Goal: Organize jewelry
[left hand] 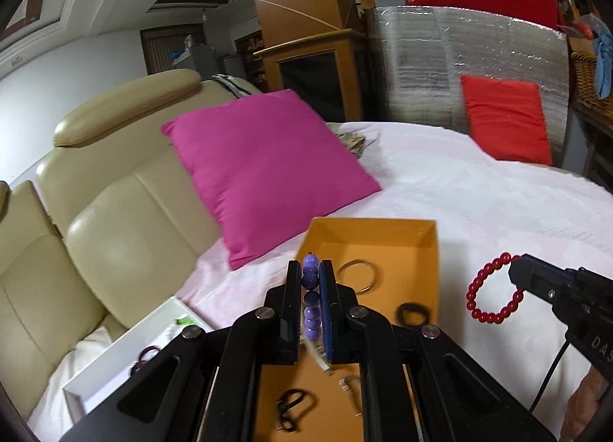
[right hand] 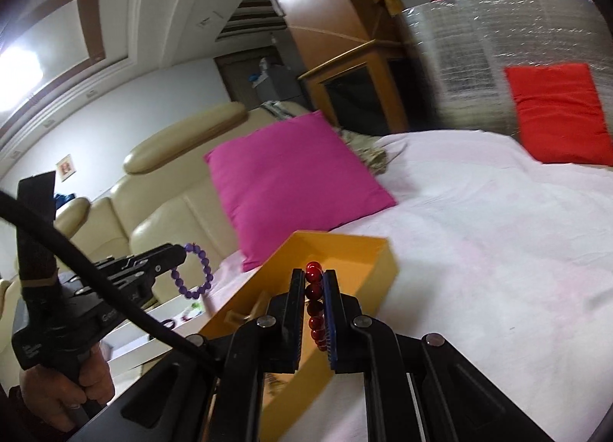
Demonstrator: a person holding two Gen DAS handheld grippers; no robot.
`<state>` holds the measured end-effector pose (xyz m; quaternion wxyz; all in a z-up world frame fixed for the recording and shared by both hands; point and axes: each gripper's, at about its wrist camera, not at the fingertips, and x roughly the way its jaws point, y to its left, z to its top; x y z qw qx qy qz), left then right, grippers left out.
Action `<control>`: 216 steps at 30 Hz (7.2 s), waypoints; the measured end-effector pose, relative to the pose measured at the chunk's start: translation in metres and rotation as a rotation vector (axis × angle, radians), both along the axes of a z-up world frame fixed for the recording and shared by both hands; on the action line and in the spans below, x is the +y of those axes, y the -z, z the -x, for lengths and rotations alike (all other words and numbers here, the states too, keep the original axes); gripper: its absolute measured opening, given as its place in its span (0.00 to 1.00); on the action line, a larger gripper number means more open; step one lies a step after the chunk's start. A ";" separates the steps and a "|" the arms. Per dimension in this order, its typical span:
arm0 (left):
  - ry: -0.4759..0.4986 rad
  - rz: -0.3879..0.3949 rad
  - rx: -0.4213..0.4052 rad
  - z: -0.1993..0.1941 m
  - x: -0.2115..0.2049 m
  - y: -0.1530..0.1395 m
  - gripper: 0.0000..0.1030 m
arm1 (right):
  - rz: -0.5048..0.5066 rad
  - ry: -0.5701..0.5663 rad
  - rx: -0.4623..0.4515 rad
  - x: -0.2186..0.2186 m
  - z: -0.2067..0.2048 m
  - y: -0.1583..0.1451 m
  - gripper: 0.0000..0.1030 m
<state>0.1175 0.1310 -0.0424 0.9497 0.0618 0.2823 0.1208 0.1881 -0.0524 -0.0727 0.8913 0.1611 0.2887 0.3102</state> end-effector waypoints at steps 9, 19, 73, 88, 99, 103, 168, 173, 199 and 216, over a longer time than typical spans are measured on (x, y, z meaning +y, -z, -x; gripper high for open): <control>-0.042 -0.036 0.042 0.010 0.020 0.012 0.09 | 0.011 -0.118 0.022 0.035 0.017 0.011 0.10; -0.039 -0.059 0.094 0.011 0.023 0.030 0.09 | 0.011 -0.128 0.076 0.041 0.007 0.025 0.10; -0.015 -0.058 0.260 -0.001 0.017 0.093 0.09 | 0.090 -0.073 0.183 0.076 -0.037 0.069 0.10; -0.019 -0.055 0.293 -0.005 0.020 0.105 0.09 | 0.109 -0.071 0.206 0.080 -0.040 0.076 0.10; -0.028 -0.052 0.327 -0.007 0.023 0.115 0.09 | 0.124 -0.069 0.231 0.083 -0.044 0.082 0.10; -0.029 -0.051 0.330 -0.008 0.023 0.116 0.09 | 0.124 -0.072 0.232 0.083 -0.043 0.083 0.10; -0.151 -0.035 0.117 0.071 0.016 -0.006 0.67 | 0.304 0.081 0.117 0.026 0.081 -0.014 0.27; -0.130 -0.014 0.043 0.099 0.017 -0.038 0.77 | 0.304 0.111 0.091 0.011 0.112 -0.057 0.29; -0.064 -0.002 -0.054 0.184 0.020 -0.088 0.83 | 0.348 0.174 0.043 0.017 0.213 -0.155 0.54; -0.004 0.011 -0.004 0.193 0.011 -0.067 0.83 | 0.322 0.194 0.102 0.019 0.223 -0.134 0.54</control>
